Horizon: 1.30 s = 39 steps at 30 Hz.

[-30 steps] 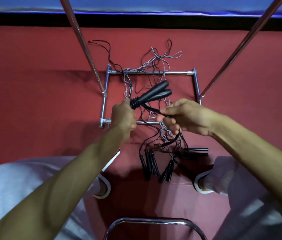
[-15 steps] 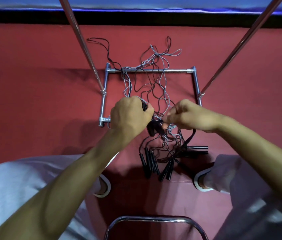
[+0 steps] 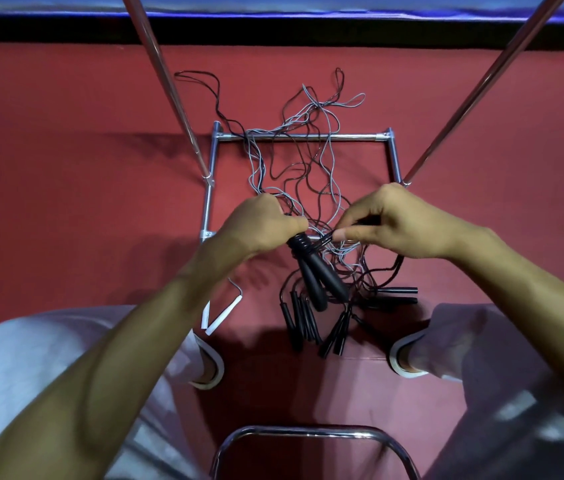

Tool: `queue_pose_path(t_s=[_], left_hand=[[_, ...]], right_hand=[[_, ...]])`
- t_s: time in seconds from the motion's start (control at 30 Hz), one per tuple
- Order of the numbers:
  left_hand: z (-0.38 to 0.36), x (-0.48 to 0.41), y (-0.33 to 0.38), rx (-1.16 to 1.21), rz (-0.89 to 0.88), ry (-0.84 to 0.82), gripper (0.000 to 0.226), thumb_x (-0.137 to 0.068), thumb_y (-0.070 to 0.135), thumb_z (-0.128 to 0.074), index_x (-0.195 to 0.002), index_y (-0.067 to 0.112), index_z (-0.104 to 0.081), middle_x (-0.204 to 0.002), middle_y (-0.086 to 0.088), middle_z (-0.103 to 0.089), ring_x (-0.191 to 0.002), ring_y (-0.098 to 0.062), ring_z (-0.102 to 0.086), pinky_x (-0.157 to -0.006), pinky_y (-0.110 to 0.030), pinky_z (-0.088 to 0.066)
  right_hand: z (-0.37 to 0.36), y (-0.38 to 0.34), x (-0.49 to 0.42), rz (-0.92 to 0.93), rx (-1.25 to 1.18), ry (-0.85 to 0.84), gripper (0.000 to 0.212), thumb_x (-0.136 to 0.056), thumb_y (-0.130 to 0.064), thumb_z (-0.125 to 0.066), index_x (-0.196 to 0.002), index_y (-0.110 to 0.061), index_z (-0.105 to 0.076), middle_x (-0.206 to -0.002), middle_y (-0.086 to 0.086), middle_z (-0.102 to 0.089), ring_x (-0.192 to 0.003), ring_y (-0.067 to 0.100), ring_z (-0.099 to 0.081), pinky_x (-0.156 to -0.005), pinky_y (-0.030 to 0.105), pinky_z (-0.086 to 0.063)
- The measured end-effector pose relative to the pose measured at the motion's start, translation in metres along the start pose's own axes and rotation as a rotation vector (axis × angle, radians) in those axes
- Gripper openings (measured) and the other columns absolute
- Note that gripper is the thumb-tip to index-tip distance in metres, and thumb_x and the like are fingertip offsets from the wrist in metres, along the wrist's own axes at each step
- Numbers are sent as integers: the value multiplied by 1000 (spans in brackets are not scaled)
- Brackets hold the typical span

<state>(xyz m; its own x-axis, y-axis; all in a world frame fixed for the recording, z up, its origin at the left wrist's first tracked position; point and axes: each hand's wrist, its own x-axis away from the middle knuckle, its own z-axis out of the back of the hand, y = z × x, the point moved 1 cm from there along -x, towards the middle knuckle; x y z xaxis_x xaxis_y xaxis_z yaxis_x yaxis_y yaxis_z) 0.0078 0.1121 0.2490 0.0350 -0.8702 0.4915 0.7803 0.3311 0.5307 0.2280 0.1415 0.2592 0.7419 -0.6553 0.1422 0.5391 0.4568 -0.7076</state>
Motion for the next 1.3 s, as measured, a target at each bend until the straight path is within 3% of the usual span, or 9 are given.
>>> queue_pose_path(t_s=[0.17,0.27,0.33,0.5,0.63,0.77,1.0,1.07,1.3], left_hand=[[6,1,2,514,-135,-277,51,-100,22,-54,-54,20,-33,-46,3,-21,-38,-11,-15,-42,-16,-11],[9,6,6,635,-235,-255,50,-105,21,-50,-58,17,-33,-49,5,-20,-39,-9,-13,-41,-15,-11],[8,9,7,673,-270,-213,49,-107,20,-49,-60,16,-35,-47,5,-21,-37,-9,-15,-39,-14,-14],[1,14,3,577,-375,-88,40,-105,30,-52,-73,6,-48,-48,6,-27,-40,-8,-22,-41,-20,-20],[-7,21,4,389,-422,95,53,-97,44,-45,-64,2,-42,-55,4,-32,-51,-14,-29,-52,-35,-25],[-11,27,4,261,-472,240,54,-103,45,-39,-59,14,-39,-54,7,-32,-51,-12,-31,-51,-34,-28],[-15,19,7,361,-369,251,79,-91,66,-34,-62,-6,-49,-50,-5,-37,-47,-19,-35,-50,-42,-35],[-15,20,8,391,-376,248,77,-90,63,-36,-62,-8,-49,-51,-5,-38,-48,-18,-35,-50,-42,-34],[-6,22,12,465,-391,159,53,-96,47,-45,-56,12,-42,-48,5,-33,-45,-12,-29,-48,-30,-25]], right_hand=[[8,3,2,-120,-579,-1,24,-98,-24,-65,-82,-7,-68,-59,4,-37,-51,13,-27,-45,24,-22],[0,0,0,-194,-750,-8,25,-96,-32,-60,-79,-14,-62,-65,2,-49,-54,14,-39,-47,22,-30],[-9,-5,-1,-229,-840,-42,29,-94,-43,-62,-79,-19,-60,-77,17,-55,-65,24,-45,-55,31,-35],[-12,-12,1,-347,-1154,-213,29,-99,-30,-52,-77,-12,-51,-91,28,-69,-78,35,-67,-71,38,-58],[-12,-22,-1,-382,-1183,-117,28,-97,-26,-51,-74,-12,-42,-79,24,-68,-69,30,-67,-58,31,-57],[-9,-28,-8,-358,-1060,-31,30,-102,-18,-48,-74,-7,-48,-73,24,-68,-62,30,-68,-57,32,-57],[-12,-29,-15,-275,-994,66,20,-107,-12,-43,-94,0,-52,-73,29,-67,-60,34,-69,-54,33,-56],[-12,-28,-14,-265,-1043,77,23,-106,-10,-43,-86,-2,-51,-71,28,-67,-60,32,-71,-53,30,-57],[-6,-23,-13,-340,-1091,14,31,-98,-19,-57,-72,-5,-50,-67,20,-69,-56,26,-67,-52,26,-54]])
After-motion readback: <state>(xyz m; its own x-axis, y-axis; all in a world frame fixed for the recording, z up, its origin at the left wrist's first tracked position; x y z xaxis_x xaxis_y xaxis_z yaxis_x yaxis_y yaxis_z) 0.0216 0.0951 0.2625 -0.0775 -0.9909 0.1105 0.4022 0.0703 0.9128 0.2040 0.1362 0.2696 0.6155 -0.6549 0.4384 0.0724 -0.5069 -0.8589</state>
